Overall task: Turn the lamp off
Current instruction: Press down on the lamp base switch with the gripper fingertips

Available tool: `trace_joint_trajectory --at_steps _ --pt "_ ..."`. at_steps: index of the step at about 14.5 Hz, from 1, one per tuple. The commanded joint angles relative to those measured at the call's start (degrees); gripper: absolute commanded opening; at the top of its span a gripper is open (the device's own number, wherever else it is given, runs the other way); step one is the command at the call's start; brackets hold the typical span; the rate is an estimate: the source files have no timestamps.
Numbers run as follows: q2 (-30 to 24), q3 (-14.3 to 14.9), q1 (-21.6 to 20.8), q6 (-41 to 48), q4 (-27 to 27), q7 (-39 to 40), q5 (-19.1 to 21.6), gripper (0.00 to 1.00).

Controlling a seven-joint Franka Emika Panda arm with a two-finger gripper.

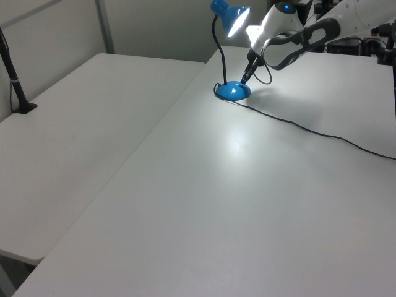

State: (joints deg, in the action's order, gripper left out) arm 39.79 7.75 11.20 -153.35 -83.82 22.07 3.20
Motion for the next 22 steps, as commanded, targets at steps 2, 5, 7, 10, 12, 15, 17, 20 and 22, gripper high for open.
trace_joint_trajectory --at_steps 2,5,7,10,12,15,17,20,22 --pt "1.2 0.2 -0.4 -1.1 0.8 1.5 0.9 0.0" --pt "1.2 0.2 -0.4 -1.1 0.6 1.7 0.7 0.0" --pt "1.2 0.2 -0.4 -1.1 0.1 1.8 0.4 0.0" --pt "1.2 0.2 -0.4 -1.1 -0.6 1.9 -1.5 0.0" --pt "1.1 0.1 -0.4 -1.1 -1.8 1.9 -2.8 0.0" --pt "0.7 -0.1 -0.4 -1.1 -3.1 1.9 -3.9 0.0" --pt "-1.3 -0.1 -0.3 -1.0 -4.7 1.7 -3.5 0.0" --pt "-9.7 -0.6 -0.5 2.6 -9.9 -1.1 -1.7 0.0" --pt "-15.2 -2.6 -0.7 13.3 -10.4 -7.5 -1.5 0.0"
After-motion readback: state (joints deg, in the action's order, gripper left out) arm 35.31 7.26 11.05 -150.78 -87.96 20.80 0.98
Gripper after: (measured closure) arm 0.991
